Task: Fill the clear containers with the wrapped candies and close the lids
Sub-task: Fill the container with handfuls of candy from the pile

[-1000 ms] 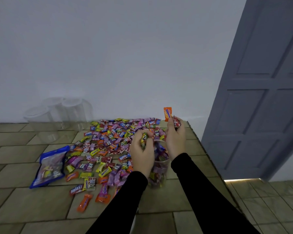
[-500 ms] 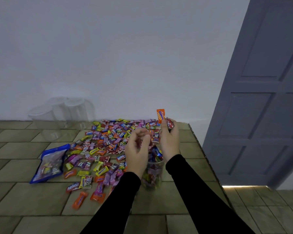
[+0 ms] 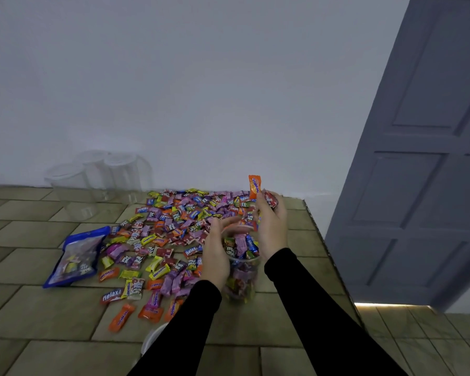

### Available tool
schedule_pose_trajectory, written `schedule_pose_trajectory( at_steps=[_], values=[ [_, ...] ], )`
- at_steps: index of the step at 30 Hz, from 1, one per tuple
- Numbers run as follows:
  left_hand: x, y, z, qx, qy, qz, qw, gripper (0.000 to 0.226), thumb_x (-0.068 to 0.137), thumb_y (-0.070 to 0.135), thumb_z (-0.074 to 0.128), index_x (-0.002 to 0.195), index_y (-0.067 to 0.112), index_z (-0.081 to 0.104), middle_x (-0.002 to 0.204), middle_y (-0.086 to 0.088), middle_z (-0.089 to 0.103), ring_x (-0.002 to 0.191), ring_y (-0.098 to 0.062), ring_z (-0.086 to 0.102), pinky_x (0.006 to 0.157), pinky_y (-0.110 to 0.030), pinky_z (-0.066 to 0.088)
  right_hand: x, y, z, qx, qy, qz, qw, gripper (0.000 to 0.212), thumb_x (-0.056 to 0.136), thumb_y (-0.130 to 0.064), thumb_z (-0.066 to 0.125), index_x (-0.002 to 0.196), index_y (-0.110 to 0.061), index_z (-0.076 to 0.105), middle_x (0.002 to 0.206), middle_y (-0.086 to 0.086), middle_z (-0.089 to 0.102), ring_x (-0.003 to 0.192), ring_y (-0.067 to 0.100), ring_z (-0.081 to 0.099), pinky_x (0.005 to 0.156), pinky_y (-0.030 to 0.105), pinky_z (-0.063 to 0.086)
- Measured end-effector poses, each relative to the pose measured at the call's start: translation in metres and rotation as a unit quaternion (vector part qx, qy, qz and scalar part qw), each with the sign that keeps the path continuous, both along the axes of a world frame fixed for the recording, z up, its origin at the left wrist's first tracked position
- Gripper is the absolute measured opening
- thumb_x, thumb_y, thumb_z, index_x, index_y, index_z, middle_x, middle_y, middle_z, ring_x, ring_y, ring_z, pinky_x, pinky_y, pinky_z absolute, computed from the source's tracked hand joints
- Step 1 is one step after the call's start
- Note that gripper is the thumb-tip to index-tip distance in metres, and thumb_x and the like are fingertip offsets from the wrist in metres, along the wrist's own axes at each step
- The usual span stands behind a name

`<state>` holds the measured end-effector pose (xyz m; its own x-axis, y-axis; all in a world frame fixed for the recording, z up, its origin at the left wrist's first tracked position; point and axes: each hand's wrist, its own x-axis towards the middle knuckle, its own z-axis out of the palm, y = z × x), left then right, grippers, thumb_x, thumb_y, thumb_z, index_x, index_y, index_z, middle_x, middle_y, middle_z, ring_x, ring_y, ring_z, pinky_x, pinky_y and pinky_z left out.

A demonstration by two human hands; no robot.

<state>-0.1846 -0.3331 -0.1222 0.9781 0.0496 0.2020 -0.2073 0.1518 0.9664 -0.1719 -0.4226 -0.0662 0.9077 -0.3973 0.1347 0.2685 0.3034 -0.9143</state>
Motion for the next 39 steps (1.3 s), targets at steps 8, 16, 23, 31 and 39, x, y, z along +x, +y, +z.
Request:
schedule_pose_trajectory(
  at_steps=[8, 16, 23, 31, 39],
  values=[
    [0.008, 0.000, 0.003, -0.054, -0.003, -0.008, 0.999, 0.068, 0.096, 0.052, 0.017, 0.113, 0.004, 0.062, 0.088, -0.011, 0.074, 0.090, -0.018, 0.069, 0.083, -0.027, 0.050, -0.006, 0.005, 0.007, -0.035, -0.043, 0.008, 0.998, 0.014, 0.066, 0.004, 0.045, 0.057, -0.007, 0.047, 0.061, 0.006, 0.045, 0.049, 0.003, 0.042, 0.046, 0.011, 0.036],
    [0.016, 0.003, 0.000, -0.074, 0.025, -0.032, 0.996, 0.066, 0.093, 0.055, 0.025, 0.110, 0.003, 0.062, 0.093, -0.015, 0.073, 0.091, -0.026, 0.069, 0.079, -0.030, 0.055, -0.005, 0.003, 0.008, -0.065, -0.045, 0.042, 0.996, 0.015, 0.068, 0.006, 0.044, 0.070, -0.001, 0.057, 0.067, 0.006, 0.048, 0.058, 0.007, 0.048, 0.049, 0.013, 0.041],
    [0.021, 0.004, -0.004, -0.079, 0.017, -0.035, 0.996, 0.057, 0.102, 0.045, 0.023, 0.101, 0.004, 0.063, 0.089, -0.014, 0.072, 0.087, -0.027, 0.068, 0.079, -0.034, 0.055, -0.008, 0.002, 0.010, -0.084, -0.044, 0.093, 0.991, 0.029, 0.071, 0.021, 0.038, 0.077, 0.001, 0.059, 0.069, 0.009, 0.051, 0.055, 0.003, 0.053, 0.048, 0.013, 0.046],
    [0.022, 0.005, -0.007, -0.102, 0.029, -0.040, 0.994, 0.063, 0.088, 0.056, 0.036, 0.104, 0.001, 0.063, 0.097, -0.020, 0.071, 0.094, -0.033, 0.067, 0.092, -0.046, 0.050, -0.008, 0.004, 0.007, -0.119, -0.075, 0.113, 0.984, 0.027, 0.072, -0.013, 0.045, 0.081, 0.005, 0.063, 0.076, 0.009, 0.065, 0.056, 0.007, 0.057, 0.048, 0.013, 0.043],
    [0.025, 0.005, -0.007, -0.068, 0.027, -0.011, 0.997, 0.055, 0.104, 0.039, 0.026, 0.097, 0.005, 0.069, 0.093, -0.017, 0.073, 0.093, -0.028, 0.069, 0.090, -0.039, 0.049, -0.001, 0.004, 0.001, -0.132, -0.044, 0.153, 0.978, 0.048, 0.088, -0.043, 0.035, 0.082, -0.009, 0.069, 0.091, 0.005, 0.071, 0.068, 0.012, 0.060, 0.051, 0.016, 0.045]
  ],
)
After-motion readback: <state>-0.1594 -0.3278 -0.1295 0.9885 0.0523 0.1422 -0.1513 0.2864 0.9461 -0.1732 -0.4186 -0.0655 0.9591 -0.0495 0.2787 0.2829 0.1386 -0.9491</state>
